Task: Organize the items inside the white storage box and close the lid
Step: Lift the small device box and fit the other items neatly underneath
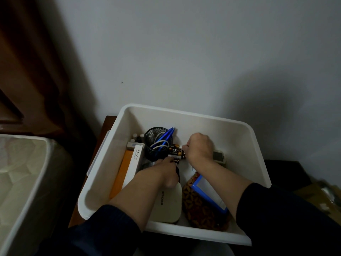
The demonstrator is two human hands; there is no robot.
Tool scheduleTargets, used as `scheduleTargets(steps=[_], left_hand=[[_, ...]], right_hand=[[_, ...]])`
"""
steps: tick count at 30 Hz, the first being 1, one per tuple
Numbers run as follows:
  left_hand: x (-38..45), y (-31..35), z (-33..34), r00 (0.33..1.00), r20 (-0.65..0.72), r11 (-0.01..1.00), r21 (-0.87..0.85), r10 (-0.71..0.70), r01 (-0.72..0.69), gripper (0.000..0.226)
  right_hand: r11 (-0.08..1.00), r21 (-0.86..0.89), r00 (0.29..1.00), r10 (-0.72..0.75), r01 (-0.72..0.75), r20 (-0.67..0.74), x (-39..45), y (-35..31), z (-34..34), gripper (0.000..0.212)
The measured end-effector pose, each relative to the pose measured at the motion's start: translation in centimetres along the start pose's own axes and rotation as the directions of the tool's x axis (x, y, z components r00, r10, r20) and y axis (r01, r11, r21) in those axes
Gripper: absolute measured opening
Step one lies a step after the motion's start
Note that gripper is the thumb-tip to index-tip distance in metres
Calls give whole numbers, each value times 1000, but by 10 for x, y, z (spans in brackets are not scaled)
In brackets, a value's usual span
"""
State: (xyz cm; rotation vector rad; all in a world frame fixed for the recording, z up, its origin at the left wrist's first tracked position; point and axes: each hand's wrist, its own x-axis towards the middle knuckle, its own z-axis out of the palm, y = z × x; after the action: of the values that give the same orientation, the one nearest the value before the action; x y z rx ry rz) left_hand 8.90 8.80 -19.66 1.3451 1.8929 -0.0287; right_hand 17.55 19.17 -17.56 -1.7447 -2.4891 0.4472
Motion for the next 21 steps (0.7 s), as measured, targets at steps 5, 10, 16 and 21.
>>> scheduleTargets(steps=[5, 10, 16, 21], left_hand=[[-4, 1, -1, 999, -36, 998, -50, 33, -34, 67], [-6, 4, -3, 997, -49, 996, -71, 54, -57, 69], [-6, 4, -3, 998, -50, 995, -96, 34, -39, 69], [-8, 4, -3, 998, -49, 995, -95, 35, -40, 66]], right_hand=[[1000, 10, 999, -21, 21, 41, 2, 6, -11, 17], [986, -137, 982, -74, 99, 175, 3, 24, -42, 13], [868, -442, 951, -100, 227, 292, -6, 29, -43, 33], [797, -548, 947, -89, 253, 308, -12, 19, -33, 36]])
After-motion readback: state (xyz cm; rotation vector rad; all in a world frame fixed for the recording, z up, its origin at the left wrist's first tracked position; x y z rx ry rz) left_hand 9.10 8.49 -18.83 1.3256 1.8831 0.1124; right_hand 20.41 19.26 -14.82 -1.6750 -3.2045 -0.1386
